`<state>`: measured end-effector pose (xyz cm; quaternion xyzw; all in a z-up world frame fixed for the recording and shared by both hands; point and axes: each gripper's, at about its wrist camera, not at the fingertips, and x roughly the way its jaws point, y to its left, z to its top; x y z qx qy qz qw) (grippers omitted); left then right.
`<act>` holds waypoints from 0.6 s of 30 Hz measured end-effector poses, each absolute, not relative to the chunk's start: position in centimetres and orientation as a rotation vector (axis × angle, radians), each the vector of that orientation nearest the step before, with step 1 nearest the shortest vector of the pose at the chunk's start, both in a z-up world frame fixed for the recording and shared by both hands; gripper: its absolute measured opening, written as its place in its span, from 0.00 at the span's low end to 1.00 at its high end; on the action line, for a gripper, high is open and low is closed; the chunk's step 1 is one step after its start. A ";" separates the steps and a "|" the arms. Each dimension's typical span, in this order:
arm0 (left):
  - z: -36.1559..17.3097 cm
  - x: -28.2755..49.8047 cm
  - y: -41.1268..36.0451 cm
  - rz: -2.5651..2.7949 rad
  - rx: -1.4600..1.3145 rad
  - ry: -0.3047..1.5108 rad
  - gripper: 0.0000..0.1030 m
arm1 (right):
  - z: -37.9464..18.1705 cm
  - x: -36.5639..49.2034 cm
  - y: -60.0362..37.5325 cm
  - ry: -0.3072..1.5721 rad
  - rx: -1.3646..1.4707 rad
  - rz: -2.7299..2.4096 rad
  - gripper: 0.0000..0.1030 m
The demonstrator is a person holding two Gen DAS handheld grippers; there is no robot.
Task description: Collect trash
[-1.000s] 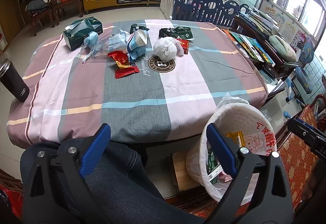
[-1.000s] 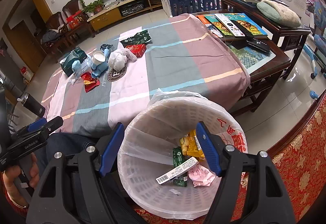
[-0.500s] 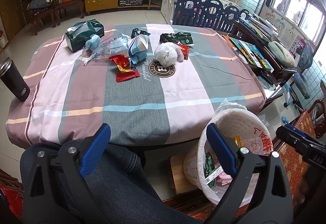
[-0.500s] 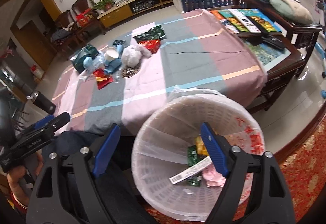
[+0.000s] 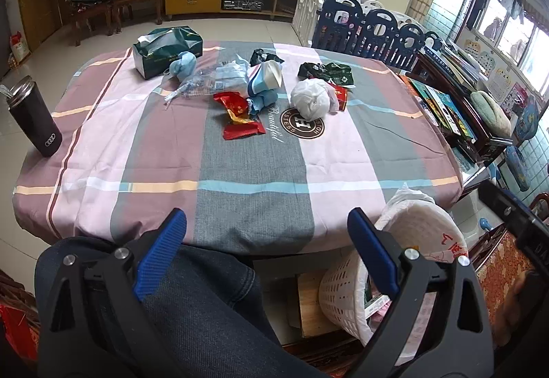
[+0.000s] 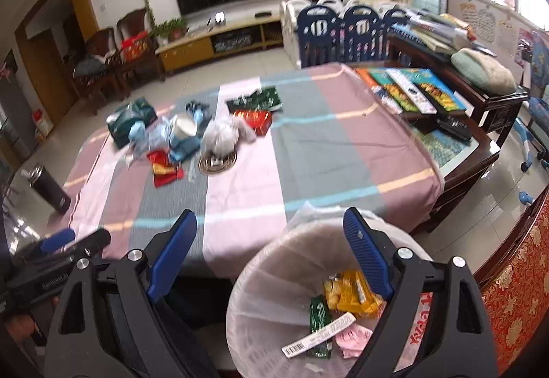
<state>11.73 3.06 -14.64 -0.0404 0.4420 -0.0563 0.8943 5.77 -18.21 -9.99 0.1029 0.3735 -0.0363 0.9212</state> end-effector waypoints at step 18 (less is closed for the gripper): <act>-15.4 12.7 8.7 0.055 -0.167 0.881 0.92 | -12.6 16.1 -14.0 0.926 0.189 -0.018 0.83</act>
